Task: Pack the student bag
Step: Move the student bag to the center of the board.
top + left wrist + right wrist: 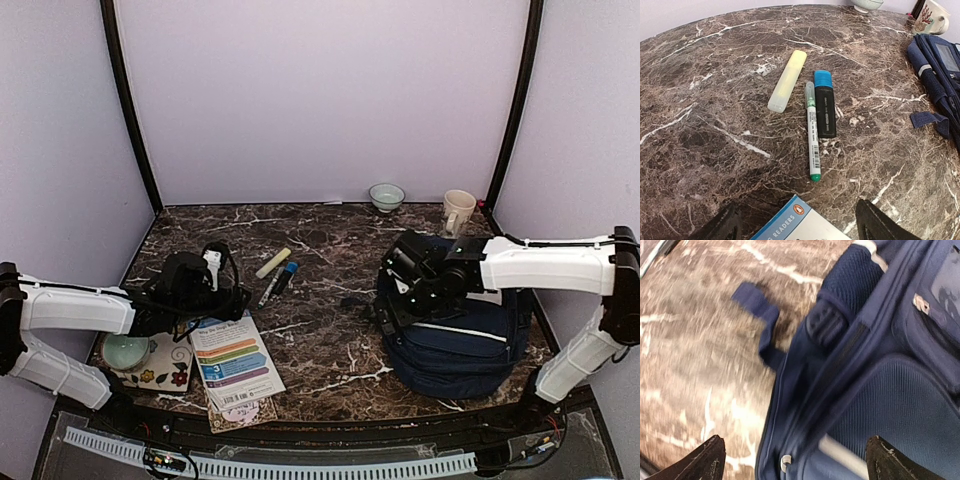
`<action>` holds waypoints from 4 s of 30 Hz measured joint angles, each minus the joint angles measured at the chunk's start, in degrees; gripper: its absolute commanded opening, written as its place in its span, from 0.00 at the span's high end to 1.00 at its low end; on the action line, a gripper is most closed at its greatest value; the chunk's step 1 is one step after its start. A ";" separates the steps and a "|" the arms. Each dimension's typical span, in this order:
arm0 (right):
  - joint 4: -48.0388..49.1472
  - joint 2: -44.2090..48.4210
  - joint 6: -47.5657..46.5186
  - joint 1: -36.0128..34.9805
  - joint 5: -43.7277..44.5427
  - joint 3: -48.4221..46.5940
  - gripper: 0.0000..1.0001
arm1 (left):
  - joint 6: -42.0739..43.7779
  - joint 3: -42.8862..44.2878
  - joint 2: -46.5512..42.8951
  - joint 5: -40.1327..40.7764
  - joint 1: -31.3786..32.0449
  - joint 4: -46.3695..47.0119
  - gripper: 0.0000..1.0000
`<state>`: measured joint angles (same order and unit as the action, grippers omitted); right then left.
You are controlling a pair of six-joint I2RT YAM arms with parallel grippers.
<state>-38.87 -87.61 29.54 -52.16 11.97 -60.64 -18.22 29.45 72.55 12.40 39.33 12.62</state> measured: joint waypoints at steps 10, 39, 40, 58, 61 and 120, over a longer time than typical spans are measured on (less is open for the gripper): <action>-7.43 -3.28 2.80 -10.34 0.55 4.22 0.19 | 0.00 -0.11 0.02 -0.20 0.00 1.05 0.21; -7.72 -23.67 -1.14 -11.15 2.84 -16.90 1.00 | 0.00 -1.44 -2.27 -2.27 0.00 1.14 0.24; -6.75 -24.81 -1.36 -10.64 2.60 -18.45 1.00 | 0.00 -1.46 -2.32 -2.40 0.00 1.14 0.24; 13.22 -15.98 -5.22 -3.34 -8.48 -12.35 0.26 | 0.28 -2.62 -4.11 -9.94 0.63 4.96 0.25; 13.79 -8.35 -5.03 -2.45 -5.70 -9.01 0.24 | 1.03 -2.60 -4.04 -11.04 2.73 6.16 0.25; 30.29 8.07 14.84 12.83 5.95 28.79 0.28 | 3.15 24.35 42.05 -18.73 18.62 22.91 0.36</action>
<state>-8.58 -79.55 44.38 -39.33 17.91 -31.86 -15.07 53.80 114.61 -6.33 57.95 35.53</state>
